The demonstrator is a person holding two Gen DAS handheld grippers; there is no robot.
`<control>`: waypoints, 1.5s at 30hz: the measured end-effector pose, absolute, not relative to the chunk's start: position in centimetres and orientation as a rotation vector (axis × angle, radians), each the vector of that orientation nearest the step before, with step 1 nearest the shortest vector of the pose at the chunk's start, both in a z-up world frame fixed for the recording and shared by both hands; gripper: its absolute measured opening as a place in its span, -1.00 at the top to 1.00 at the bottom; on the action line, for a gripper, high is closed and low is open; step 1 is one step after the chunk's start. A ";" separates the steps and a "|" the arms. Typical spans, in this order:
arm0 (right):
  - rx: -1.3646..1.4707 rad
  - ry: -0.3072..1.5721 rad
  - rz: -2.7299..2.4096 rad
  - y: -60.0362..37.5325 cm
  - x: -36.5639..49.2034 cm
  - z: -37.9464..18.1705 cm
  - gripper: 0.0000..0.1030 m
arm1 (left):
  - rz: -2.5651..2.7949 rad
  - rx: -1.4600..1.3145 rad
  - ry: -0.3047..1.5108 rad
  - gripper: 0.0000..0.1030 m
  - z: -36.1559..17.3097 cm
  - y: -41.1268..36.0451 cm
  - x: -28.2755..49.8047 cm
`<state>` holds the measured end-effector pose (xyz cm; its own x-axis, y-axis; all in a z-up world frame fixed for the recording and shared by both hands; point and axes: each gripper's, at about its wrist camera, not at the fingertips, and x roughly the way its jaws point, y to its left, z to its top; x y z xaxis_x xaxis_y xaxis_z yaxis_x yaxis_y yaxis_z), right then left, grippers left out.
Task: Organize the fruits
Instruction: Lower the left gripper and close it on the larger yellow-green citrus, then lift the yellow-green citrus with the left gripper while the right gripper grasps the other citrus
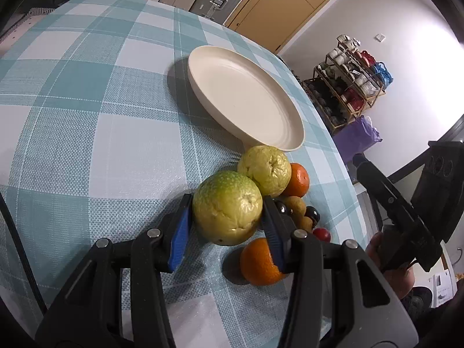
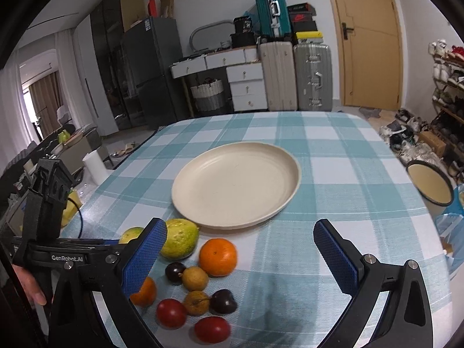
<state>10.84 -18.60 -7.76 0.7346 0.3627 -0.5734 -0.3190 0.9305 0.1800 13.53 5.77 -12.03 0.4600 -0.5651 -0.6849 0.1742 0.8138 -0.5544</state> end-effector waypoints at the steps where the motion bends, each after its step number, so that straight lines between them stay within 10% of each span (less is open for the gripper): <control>1: 0.071 0.653 0.384 -18.4 11.0 -7.8 -1.00 | -0.476 -0.445 0.995 0.16 -12.1 5.9 13.4; 33: -0.307 0.797 0.451 -6.6 12.6 -10.3 -0.98 | -0.444 -0.497 0.962 0.16 -11.9 12.9 11.9; 45: -0.391 0.855 0.410 -5.5 13.5 -11.5 -0.34 | -0.426 -0.513 0.975 0.16 -12.3 13.6 11.3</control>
<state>13.46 -5.48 -11.53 0.5884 0.1890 -0.7862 -0.4949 0.8531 -0.1653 11.27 13.63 -12.32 0.4970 -0.5561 -0.6662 0.1113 0.8022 -0.5866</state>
